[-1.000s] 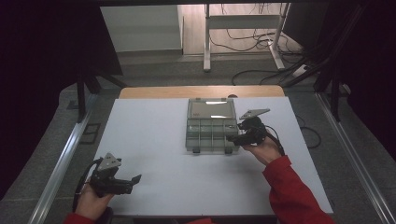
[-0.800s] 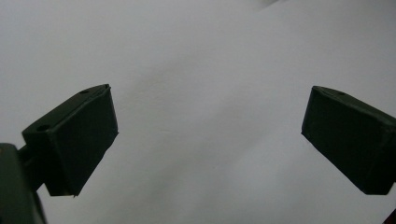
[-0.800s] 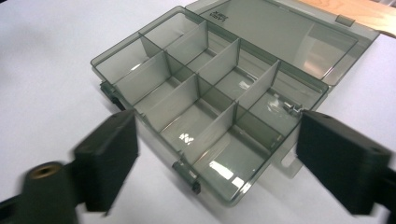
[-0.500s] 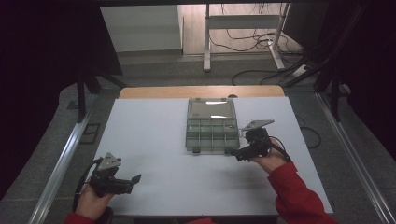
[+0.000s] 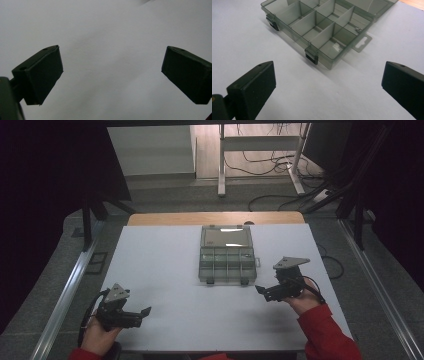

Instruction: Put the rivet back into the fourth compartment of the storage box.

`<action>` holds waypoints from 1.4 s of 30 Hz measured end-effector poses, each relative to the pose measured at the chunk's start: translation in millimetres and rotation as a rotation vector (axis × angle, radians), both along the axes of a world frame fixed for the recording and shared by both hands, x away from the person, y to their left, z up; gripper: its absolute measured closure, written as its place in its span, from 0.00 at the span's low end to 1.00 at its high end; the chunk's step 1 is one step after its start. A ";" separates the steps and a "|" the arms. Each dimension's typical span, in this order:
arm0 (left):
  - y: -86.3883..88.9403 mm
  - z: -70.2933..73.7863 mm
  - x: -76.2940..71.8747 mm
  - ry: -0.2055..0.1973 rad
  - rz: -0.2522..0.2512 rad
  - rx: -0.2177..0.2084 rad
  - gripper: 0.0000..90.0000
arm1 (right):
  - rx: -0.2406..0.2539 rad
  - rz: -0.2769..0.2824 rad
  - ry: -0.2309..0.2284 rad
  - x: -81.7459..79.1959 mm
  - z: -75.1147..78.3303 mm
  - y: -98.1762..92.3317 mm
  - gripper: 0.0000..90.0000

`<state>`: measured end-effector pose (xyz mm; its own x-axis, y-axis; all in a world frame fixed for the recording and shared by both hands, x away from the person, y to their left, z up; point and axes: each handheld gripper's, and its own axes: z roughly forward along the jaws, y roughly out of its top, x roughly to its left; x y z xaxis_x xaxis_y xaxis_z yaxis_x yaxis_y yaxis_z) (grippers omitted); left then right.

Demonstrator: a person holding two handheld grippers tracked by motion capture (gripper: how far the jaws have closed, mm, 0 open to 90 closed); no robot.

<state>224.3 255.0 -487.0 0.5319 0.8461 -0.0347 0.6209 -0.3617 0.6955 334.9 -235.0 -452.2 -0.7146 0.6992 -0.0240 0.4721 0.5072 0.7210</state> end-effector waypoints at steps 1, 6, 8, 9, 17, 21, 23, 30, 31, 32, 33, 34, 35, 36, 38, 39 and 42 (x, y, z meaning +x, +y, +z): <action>0.0 0.0 0.0 0.000 0.000 0.000 0.04 | 0.011 -0.008 0.000 -3.8 0.3 -6.3 0.00; 0.0 0.0 0.0 0.000 0.000 -0.001 0.04 | 0.020 -0.029 0.000 -11.5 -0.4 -18.5 0.00; -0.1 0.0 0.0 0.000 -0.001 0.000 0.04 | 0.018 -0.039 -0.002 -15.1 -0.2 -24.4 0.00; -0.1 0.0 0.1 0.001 -0.001 -0.001 0.04 | 0.016 -0.043 -0.006 -16.7 -0.1 -27.2 0.00; 0.0 -0.1 0.2 0.003 -0.004 -0.003 0.05 | 0.006 -0.084 -0.011 -26.7 0.6 -44.1 0.00; 0.0 -0.1 0.3 0.003 -0.005 -0.003 0.05 | 0.003 -0.099 -0.008 -31.6 -0.5 -51.6 0.00; -0.1 -0.1 0.2 0.003 -0.005 -0.002 0.05 | 0.003 -0.110 -0.007 -34.1 -0.8 -55.3 0.00; -0.2 -0.1 0.3 0.004 -0.007 -0.002 0.05 | -0.017 -0.135 0.007 -41.5 -6.0 -69.3 0.00; -0.2 -0.1 0.3 0.004 -0.007 -0.001 0.05 | -0.025 -0.141 0.013 -43.2 -9.2 -72.5 0.00; -0.2 -0.1 0.3 0.004 -0.007 -0.002 0.05 | -0.031 -0.145 0.018 -44.0 -11.0 -73.8 0.00; -0.1 -0.2 0.3 0.004 -0.007 -0.002 0.05 | -0.038 -0.148 0.024 -44.5 -12.6 -75.1 0.00; 0.0 -0.1 0.3 0.005 -0.008 -0.003 0.05 | -0.038 -0.148 0.024 -44.5 -12.6 -75.1 0.00; 0.1 -0.2 0.3 0.004 -0.008 -0.004 0.05 | -0.043 -0.156 0.037 -45.3 -15.7 -76.6 0.00; 0.1 -0.2 0.3 0.004 -0.008 -0.004 0.05 | -0.043 -0.156 0.037 -45.3 -15.7 -76.6 0.00; 0.0 -0.1 0.6 0.005 -0.008 -0.005 0.05 | -0.039 -0.163 0.059 -45.4 -18.2 -77.8 0.00; -0.2 -0.1 0.8 0.005 -0.008 -0.004 0.05 | -0.039 -0.163 0.059 -45.4 -18.2 -77.8 0.00; -1.5 -0.1 1.8 0.007 -0.012 0.000 0.05 | -0.033 -0.164 0.060 -45.6 -18.9 -77.8 0.00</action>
<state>226.1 253.5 -487.1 0.5420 0.8395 -0.0386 0.6210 -0.3691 0.6915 289.3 -312.8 -471.1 -0.5918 0.8060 -0.0095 0.5922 0.4427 0.6733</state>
